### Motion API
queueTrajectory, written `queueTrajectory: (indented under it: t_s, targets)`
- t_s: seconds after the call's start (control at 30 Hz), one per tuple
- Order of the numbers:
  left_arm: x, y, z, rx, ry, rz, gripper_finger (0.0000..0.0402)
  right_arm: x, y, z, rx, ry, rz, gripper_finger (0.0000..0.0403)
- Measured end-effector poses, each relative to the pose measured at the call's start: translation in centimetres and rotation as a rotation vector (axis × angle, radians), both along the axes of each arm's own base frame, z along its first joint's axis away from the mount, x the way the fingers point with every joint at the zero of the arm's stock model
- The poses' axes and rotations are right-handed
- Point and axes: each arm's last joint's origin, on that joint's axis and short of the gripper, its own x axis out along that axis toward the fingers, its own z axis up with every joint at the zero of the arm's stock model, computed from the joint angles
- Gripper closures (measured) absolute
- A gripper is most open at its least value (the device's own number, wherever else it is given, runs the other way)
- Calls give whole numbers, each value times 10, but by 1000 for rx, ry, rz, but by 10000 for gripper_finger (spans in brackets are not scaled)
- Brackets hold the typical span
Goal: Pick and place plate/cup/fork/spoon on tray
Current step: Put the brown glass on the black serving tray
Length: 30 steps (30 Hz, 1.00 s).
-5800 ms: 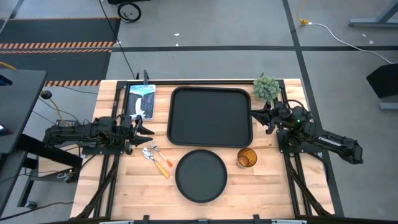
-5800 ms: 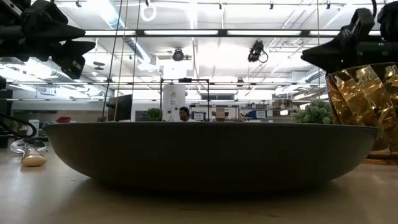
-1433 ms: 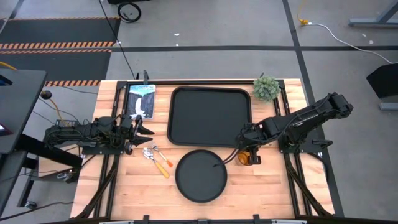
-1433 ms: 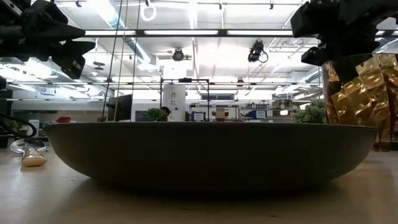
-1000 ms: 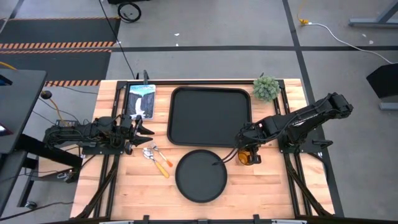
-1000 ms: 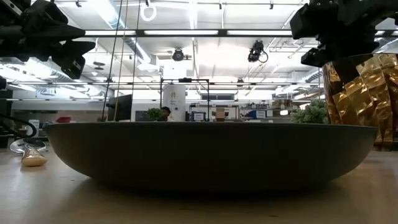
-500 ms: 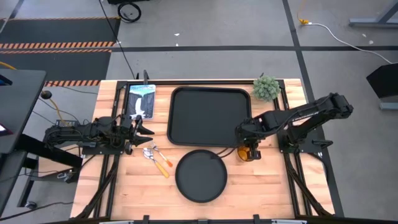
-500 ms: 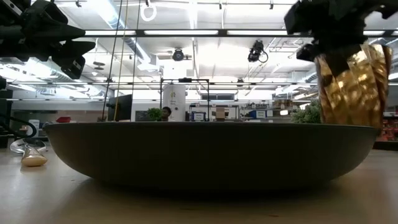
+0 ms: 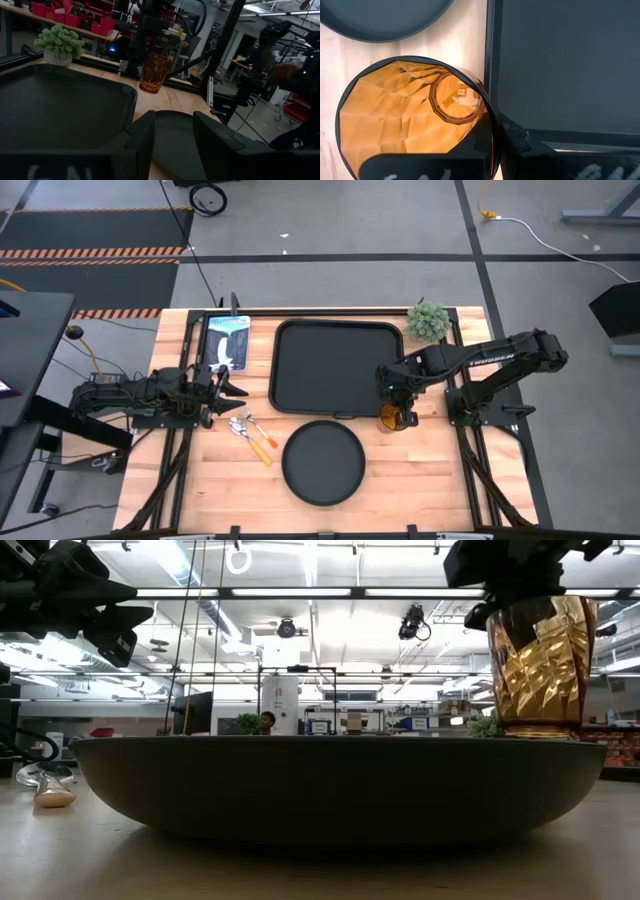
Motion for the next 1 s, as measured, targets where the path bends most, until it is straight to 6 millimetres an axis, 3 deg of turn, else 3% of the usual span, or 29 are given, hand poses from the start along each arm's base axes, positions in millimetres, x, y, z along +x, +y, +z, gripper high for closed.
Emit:
queueTrajectory:
  t_s: [1.0]
  targets:
    - [0, 0, 0, 0, 0, 0, 260, -1, -3, 0, -1, 8, -4, 385]
